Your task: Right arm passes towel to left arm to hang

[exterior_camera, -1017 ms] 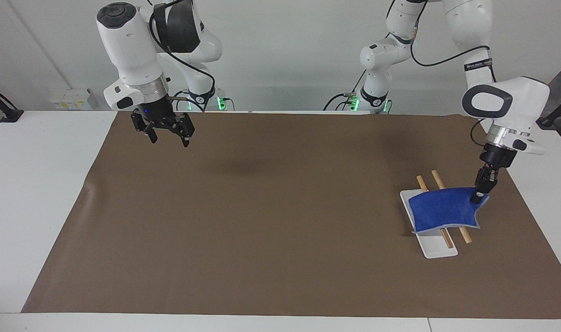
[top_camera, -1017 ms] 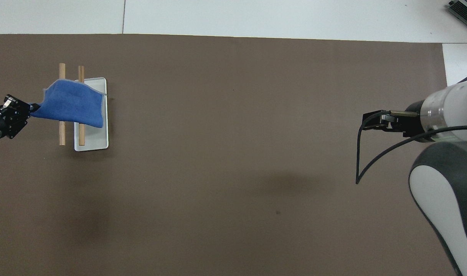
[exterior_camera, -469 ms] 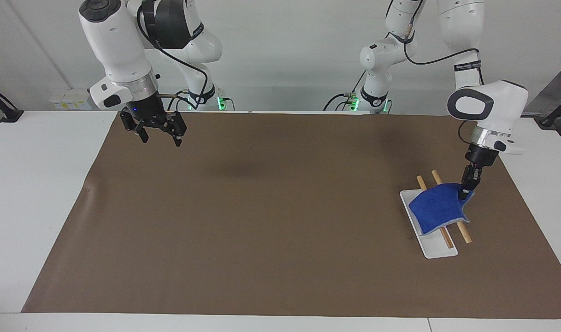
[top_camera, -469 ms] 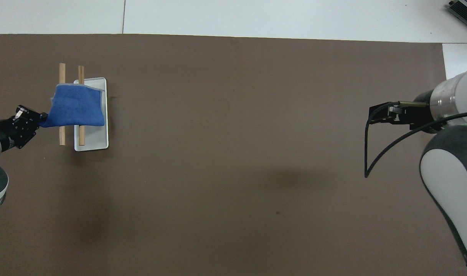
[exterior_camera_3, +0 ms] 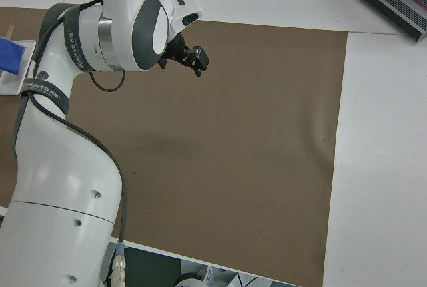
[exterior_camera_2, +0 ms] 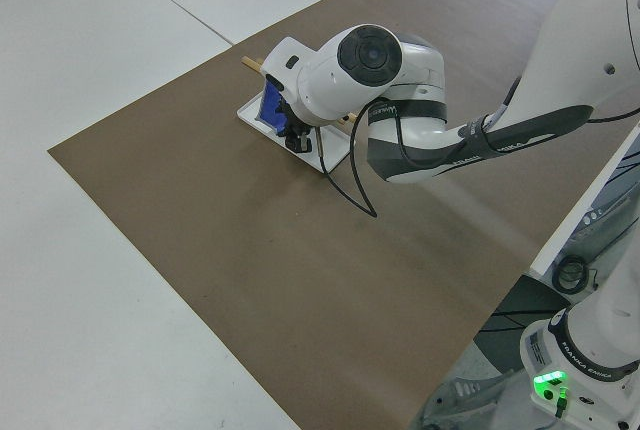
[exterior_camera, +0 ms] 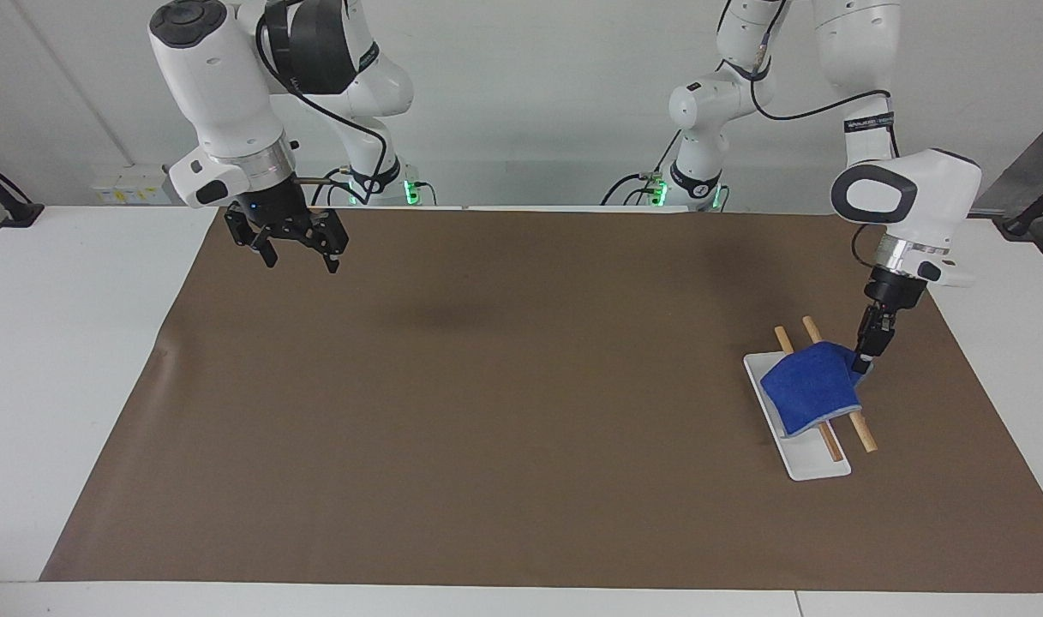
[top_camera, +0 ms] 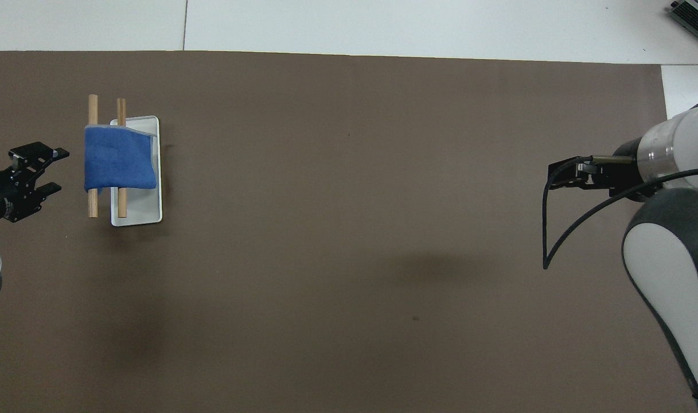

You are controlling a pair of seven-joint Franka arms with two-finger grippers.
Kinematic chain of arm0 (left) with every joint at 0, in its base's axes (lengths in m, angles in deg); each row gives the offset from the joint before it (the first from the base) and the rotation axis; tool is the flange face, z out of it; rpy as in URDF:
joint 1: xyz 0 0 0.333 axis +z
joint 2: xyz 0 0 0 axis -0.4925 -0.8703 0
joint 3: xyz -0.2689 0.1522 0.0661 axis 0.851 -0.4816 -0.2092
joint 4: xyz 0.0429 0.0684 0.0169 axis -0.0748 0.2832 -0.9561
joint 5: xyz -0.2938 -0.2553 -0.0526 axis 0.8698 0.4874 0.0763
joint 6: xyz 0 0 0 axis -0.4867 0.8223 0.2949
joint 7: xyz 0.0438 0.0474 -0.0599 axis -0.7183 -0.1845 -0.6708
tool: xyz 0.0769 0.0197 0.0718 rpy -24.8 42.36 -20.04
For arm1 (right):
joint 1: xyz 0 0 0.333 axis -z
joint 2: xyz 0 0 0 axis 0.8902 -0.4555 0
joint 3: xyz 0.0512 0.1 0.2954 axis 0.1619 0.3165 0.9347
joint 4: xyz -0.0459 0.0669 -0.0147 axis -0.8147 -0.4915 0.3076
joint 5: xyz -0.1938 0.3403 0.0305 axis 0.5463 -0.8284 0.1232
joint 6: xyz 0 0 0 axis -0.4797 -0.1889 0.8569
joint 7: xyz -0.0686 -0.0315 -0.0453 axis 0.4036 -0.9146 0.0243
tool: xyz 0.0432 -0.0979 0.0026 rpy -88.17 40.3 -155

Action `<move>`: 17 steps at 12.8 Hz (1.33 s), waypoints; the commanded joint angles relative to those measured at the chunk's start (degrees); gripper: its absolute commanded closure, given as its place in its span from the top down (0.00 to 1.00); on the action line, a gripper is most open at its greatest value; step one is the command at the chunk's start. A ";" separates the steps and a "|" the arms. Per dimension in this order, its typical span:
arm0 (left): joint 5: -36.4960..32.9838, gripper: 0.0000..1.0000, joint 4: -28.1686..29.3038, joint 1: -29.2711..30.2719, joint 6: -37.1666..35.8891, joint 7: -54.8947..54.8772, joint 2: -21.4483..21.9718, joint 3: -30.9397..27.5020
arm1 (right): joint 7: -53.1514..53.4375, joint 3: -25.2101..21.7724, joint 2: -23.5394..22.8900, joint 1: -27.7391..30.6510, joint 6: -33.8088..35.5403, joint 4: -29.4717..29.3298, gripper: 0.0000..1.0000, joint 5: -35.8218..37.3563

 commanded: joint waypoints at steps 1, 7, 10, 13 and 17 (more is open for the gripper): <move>-4.73 0.84 -6.42 3.59 -11.29 -0.77 -0.51 -0.47 | -1.19 0.49 0.64 0.67 0.59 0.43 1.00 0.09; -23.00 0.84 -21.53 4.66 -36.70 1.59 0.80 -1.26 | -1.19 0.49 0.64 0.67 0.59 0.43 1.00 0.01; -34.10 0.84 -31.38 -1.38 -48.40 6.51 0.46 -0.74 | -1.19 0.49 0.64 0.67 0.59 0.43 1.00 0.00; -41.04 0.84 -36.58 -9.55 -55.71 7.67 0.02 -0.65 | -1.02 0.49 0.90 0.85 1.98 0.69 1.00 0.00; -47.03 0.76 -39.21 -17.48 -61.42 6.70 -0.60 -0.56 | -1.54 0.66 0.73 2.26 4.19 -0.19 1.00 0.09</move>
